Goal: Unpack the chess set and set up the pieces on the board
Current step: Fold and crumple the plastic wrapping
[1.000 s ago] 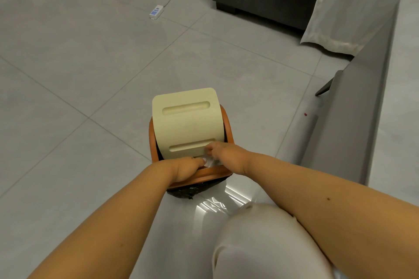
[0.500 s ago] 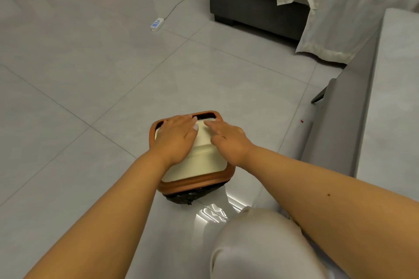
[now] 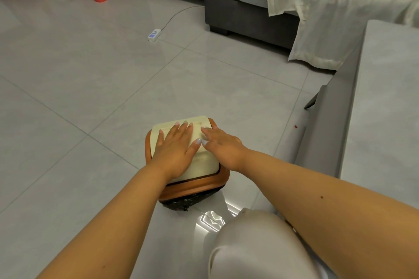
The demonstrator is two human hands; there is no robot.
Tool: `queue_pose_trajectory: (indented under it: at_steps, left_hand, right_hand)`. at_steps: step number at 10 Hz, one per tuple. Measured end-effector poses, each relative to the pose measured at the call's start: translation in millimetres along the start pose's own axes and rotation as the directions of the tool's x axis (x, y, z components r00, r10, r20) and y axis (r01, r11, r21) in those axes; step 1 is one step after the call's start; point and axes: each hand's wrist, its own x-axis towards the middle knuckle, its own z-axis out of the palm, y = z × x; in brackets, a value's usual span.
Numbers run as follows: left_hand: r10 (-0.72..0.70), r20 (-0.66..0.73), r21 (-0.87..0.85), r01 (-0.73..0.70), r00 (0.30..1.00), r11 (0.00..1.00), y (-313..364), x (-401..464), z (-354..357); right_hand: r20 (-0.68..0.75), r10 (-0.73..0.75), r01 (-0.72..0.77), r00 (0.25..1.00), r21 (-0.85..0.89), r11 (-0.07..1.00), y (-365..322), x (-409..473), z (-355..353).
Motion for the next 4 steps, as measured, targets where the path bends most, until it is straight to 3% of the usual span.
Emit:
queue_pose_trajectory:
  at_steps: [2,4]
  left_hand:
    - [0.004,-0.045,-0.005,-0.004,0.999,1.000,14,-2,-10]
    - [-0.013,-0.120,-0.048,0.007,0.993,0.999,36,-4,-28]
  right_hand:
    - [-0.085,0.004,0.001,0.996,0.059,0.998,4,-9,-10]
    - [-0.199,0.037,0.010,0.979,0.230,0.973,7,-29,-34]
